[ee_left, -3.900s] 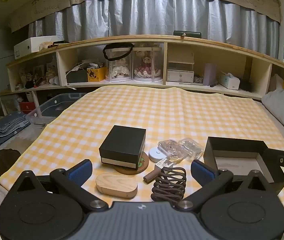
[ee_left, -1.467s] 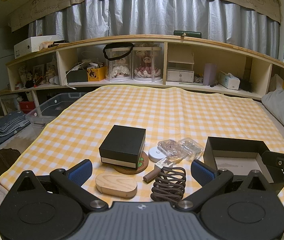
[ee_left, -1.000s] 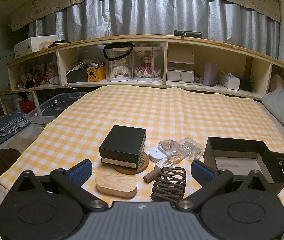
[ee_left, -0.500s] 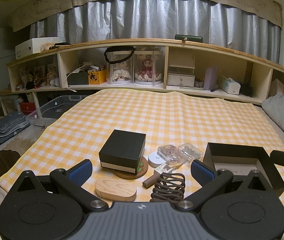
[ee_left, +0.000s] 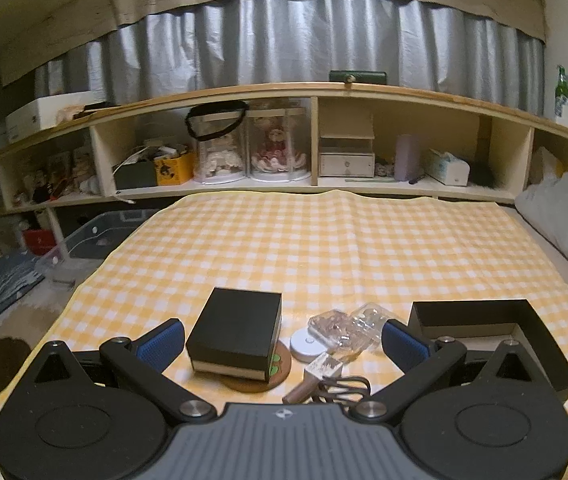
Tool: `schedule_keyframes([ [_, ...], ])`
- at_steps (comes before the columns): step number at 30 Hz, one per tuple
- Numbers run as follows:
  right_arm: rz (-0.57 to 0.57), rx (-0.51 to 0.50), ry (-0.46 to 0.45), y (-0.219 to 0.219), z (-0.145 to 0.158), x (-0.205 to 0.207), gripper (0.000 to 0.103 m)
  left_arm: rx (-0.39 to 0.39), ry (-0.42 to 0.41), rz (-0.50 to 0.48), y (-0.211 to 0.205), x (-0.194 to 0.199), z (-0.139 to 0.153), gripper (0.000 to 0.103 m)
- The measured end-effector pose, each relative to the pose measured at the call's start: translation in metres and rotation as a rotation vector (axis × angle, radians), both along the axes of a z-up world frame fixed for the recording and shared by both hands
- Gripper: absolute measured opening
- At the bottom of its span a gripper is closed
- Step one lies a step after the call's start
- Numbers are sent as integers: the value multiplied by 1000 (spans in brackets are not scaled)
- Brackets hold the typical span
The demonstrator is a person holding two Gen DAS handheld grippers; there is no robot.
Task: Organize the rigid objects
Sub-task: 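Grasp the small black box with the left gripper and lift it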
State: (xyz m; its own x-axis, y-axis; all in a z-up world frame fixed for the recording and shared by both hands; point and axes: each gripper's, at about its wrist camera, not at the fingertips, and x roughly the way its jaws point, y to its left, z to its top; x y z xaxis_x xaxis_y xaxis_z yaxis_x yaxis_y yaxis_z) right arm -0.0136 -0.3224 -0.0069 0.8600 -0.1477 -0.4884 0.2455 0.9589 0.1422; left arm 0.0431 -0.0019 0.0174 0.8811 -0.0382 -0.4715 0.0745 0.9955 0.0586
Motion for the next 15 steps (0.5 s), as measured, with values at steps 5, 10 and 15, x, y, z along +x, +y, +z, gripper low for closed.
schedule_keyframes([
  [5, -1, -1, 69, -17, -13, 17, 103, 48, 35, -1, 1, 39, 0, 103],
  [10, -9, 23, 157, -27, -28, 30, 103, 120, 39, 2, 7, 77, -5, 103],
  [15, 0, 65, 236, -33, -39, 40, 88, 145, 77, -22, 18, 116, -14, 103],
])
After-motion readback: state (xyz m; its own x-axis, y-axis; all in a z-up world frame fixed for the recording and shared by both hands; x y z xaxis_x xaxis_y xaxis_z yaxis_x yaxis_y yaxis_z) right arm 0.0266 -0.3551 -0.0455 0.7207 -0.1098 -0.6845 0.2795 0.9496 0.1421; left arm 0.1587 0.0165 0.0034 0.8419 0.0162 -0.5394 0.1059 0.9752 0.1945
